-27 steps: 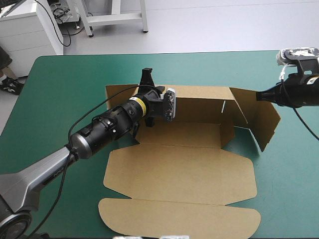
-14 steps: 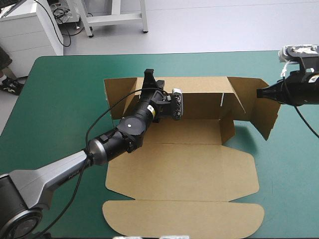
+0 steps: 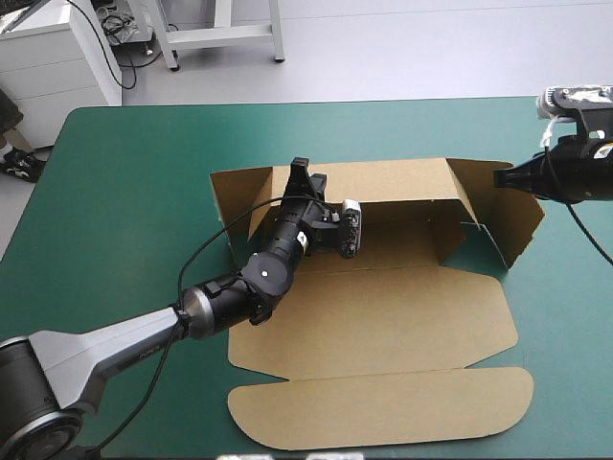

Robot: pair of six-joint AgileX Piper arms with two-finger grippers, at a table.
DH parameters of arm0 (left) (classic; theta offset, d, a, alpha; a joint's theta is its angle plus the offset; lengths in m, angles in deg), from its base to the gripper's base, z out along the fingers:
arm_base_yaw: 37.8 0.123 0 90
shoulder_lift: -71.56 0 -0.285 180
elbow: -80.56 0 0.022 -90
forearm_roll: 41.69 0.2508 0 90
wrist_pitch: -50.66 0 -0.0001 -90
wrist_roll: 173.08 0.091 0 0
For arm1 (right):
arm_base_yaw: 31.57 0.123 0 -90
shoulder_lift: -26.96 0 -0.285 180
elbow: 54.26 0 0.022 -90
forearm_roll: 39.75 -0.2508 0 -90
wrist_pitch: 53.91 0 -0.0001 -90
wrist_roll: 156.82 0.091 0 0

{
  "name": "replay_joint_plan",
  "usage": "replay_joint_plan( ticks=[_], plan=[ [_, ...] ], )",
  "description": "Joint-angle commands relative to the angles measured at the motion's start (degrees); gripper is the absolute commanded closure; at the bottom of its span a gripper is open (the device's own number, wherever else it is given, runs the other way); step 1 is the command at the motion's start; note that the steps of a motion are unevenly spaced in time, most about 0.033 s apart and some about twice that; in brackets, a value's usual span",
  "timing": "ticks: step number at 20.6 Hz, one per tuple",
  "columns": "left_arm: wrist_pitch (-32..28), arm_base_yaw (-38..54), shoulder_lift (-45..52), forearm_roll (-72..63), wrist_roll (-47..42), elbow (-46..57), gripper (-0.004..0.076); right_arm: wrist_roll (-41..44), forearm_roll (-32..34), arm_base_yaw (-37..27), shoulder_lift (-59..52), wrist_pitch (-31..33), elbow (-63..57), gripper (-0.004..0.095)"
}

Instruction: Fold the box

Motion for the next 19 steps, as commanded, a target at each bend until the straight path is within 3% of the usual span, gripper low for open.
replay_joint_plan(
  ticks=[1, 11, 13, 14, 15, 16, 19],
  plan=[
    [2.8, 0.0, 2.2, 1.2, -1.0, -0.4, 0.0731, 0.3, -1.0, -0.4, -1.3, 0.1, 1.7, 0.0922],
    [1.3, 0.0, 2.2, 1.2, -1.0, -0.4, 0.0731, 1.4, 1.0, -0.4, 6.0, 0.4, 11.2, 0.0919],
    [1.3, 0.0, 2.2, 1.2, -1.0, -0.4, 0.0731, 3.9, 3.8, -0.4, 6.7, 0.4, 14.5, 0.0829],
    [1.3, 0.0, 2.2, 1.2, -1.0, -0.4, 0.0731, 6.2, 6.3, -0.3, 6.6, 0.4, 15.9, 0.0687],
    [1.3, 0.0, 2.2, 1.2, -1.0, -0.4, 0.0731, 7.5, 7.0, -0.3, 6.6, 0.4, 16.1, 0.0624],
    [1.3, 0.0, 2.2, 1.2, -1.0, -0.4, 0.0731, 10.5, 7.9, -0.3, 6.4, 0.5, 16.4, 0.0468],
    [1.3, 0.0, 2.2, 1.2, -1.0, -0.4, 0.0731, 11.1, 6.5, -0.3, 6.4, 0.5, 16.4, 0.0335]
  ],
)
